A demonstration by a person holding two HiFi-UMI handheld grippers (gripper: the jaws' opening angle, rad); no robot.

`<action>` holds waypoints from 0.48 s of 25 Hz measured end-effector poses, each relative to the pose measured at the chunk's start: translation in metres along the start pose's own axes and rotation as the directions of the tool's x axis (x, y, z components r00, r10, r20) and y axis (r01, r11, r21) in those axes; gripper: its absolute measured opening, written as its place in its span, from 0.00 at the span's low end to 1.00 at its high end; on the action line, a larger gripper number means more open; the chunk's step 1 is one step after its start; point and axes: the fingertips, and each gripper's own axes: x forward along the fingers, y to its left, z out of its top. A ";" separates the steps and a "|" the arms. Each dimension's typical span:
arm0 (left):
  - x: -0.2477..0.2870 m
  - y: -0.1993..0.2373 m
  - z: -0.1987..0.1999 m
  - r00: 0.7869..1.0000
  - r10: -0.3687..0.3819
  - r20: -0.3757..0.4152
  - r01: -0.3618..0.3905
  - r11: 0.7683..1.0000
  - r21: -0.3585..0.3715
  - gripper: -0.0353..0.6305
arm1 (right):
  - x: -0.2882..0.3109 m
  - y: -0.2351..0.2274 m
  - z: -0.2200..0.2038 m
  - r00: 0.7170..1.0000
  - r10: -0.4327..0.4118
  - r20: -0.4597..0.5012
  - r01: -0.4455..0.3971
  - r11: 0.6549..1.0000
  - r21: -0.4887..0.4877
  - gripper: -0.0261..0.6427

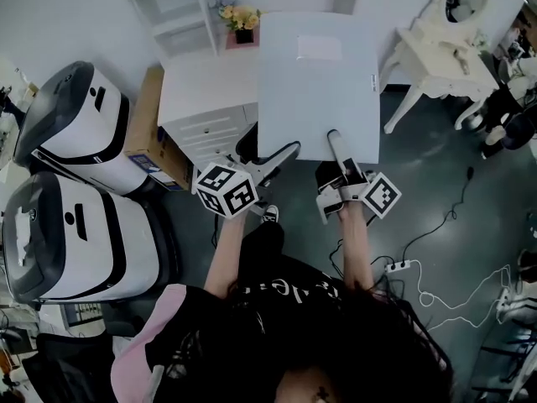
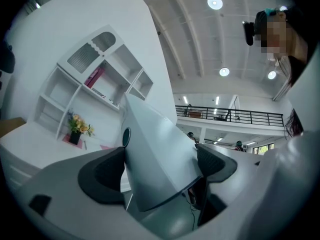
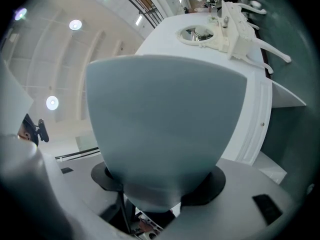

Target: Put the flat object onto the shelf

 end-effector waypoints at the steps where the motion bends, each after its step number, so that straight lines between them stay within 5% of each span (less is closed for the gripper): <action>1: 0.009 0.010 0.004 1.000 -0.005 -0.001 0.005 1.000 0.000 0.72 | 0.011 -0.006 0.005 1.000 -0.003 0.003 0.003 1.000 0.001 0.51; 12: 0.107 0.110 0.047 0.995 -0.091 -0.034 0.091 0.996 -0.014 0.72 | 0.123 -0.060 0.058 0.996 -0.045 0.077 0.046 0.999 -0.022 0.51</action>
